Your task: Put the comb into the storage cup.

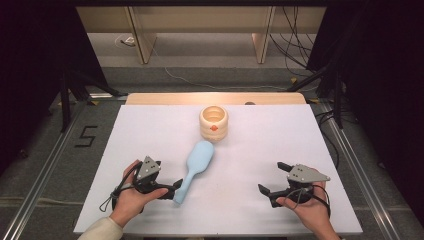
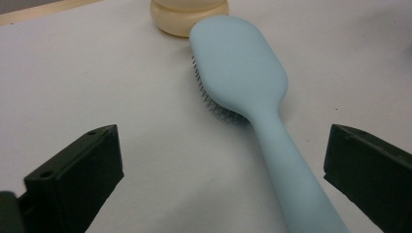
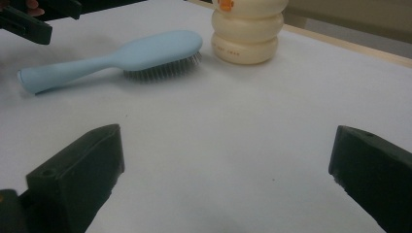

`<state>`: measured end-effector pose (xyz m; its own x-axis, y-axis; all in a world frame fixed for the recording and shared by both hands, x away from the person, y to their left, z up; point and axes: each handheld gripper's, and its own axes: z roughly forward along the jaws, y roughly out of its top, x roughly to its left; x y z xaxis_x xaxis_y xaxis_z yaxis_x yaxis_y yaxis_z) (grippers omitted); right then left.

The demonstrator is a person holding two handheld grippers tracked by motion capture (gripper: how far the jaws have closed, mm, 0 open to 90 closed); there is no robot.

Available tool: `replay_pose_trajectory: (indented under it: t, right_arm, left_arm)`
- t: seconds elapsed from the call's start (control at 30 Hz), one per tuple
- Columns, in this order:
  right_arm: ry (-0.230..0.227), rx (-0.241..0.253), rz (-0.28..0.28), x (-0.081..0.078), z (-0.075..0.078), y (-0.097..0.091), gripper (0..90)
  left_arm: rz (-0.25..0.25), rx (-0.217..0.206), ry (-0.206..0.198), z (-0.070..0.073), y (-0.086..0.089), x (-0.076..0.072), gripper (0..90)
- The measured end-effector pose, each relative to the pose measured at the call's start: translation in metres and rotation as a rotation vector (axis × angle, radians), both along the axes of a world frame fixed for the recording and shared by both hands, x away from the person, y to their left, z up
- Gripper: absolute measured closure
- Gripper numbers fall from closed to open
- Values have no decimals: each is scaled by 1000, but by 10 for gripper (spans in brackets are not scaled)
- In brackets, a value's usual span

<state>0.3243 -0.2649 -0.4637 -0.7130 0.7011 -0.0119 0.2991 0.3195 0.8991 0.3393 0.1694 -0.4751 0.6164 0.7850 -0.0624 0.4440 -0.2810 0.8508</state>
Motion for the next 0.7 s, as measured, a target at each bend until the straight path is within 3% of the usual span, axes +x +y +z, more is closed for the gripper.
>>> replay_pose_trajectory:
  t: [0.4, 0.5, 0.53, 0.57, 0.6, 0.7]
  right_arm:
    - [1, 0, 1, 0, 0, 0, 4]
    - [2, 3, 4, 0, 0, 0, 4]
    - [2, 0, 2, 0, 0, 0, 4]
    - [2, 0, 2, 0, 0, 0, 4]
    - [1, 1, 2, 0, 0, 0, 5]
    - [0, 2, 3, 0, -1, 0, 4]
  left_arm:
    - [9, 8, -7, 2, 0, -1, 47]
    - [12, 6, -22, 5, 0, -2, 146]
    - [15, 23, -32, 6, 0, -3, 229]
    - [19, 32, -40, 7, 0, -3, 229]
    - [21, 44, -51, 8, 0, -4, 344]
    - [23, 37, -40, 10, 1, -5, 521]
